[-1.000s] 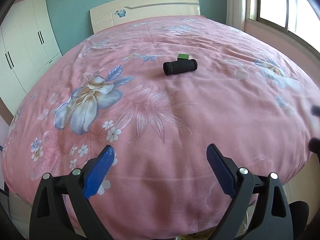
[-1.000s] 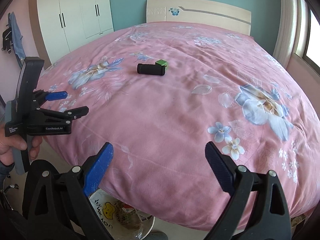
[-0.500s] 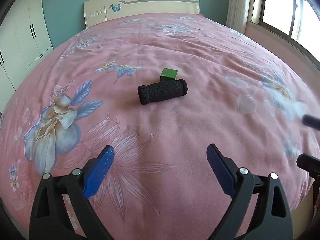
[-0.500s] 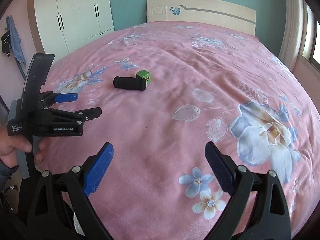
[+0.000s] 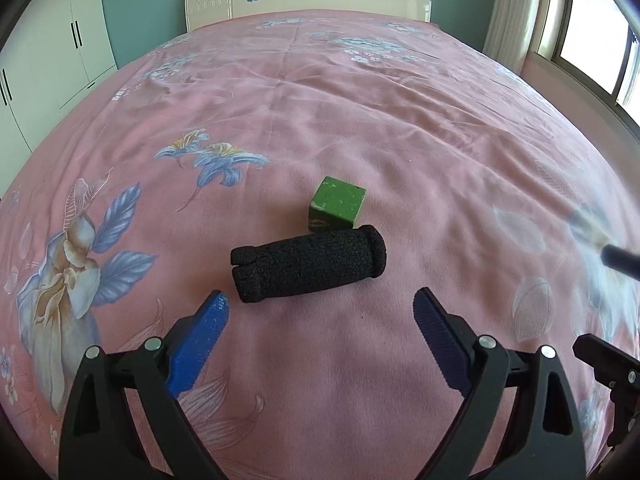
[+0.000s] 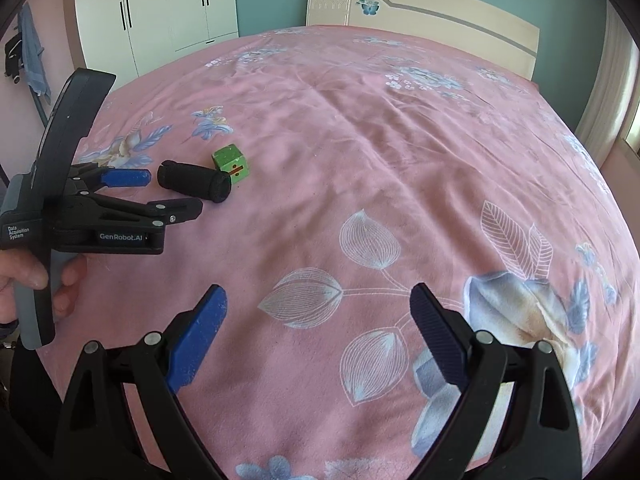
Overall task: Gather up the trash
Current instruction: 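Move both open grippers from the bin toward the black grip and green cube, then grasp the black foam grip with the left gripper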
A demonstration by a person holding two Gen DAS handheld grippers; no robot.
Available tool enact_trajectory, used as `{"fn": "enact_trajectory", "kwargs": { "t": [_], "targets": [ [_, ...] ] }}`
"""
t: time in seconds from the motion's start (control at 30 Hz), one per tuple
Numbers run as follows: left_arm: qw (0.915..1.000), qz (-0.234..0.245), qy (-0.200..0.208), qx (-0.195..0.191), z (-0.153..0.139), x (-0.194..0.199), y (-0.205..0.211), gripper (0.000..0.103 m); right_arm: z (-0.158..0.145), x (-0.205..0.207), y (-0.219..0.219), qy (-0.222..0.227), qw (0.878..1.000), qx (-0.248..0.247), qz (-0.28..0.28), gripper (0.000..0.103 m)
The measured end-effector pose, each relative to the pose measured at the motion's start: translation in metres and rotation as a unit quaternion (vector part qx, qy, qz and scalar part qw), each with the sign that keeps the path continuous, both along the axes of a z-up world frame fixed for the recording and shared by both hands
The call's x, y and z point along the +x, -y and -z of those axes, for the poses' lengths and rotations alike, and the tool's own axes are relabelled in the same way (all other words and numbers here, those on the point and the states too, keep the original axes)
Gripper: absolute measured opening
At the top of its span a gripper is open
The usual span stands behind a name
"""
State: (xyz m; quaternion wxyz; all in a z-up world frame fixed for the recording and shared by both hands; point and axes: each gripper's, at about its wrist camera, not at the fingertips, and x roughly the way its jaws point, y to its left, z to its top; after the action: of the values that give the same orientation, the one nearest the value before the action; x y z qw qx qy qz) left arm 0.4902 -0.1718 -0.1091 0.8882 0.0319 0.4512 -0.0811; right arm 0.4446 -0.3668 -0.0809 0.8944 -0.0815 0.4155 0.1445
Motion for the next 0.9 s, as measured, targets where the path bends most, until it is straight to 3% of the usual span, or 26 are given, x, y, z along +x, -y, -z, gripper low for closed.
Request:
{"fn": "enact_trajectory", "kwargs": {
  "t": [0.3,0.43,0.57,0.9],
  "targets": [
    [0.9993,-0.036,-0.005,0.011,0.009,0.027,0.008,0.095,0.002,0.032,0.009,-0.005,1.0,-0.003,-0.002,0.091],
    [0.9983,-0.048,-0.029,0.011,0.021,0.035,0.006,0.092,0.005,0.039,0.01,-0.004,1.0,-0.003,0.0,0.091],
    [0.9981,-0.057,-0.02,0.01,0.02,0.036,0.004,0.086,0.01,0.042,0.002,-0.009,1.0,-0.006,-0.009,0.091],
    [0.9984,-0.048,-0.026,0.01,0.02,0.038,-0.009,0.085,0.01,0.059,-0.024,-0.011,0.999,0.002,-0.032,0.091]
  ]
}}
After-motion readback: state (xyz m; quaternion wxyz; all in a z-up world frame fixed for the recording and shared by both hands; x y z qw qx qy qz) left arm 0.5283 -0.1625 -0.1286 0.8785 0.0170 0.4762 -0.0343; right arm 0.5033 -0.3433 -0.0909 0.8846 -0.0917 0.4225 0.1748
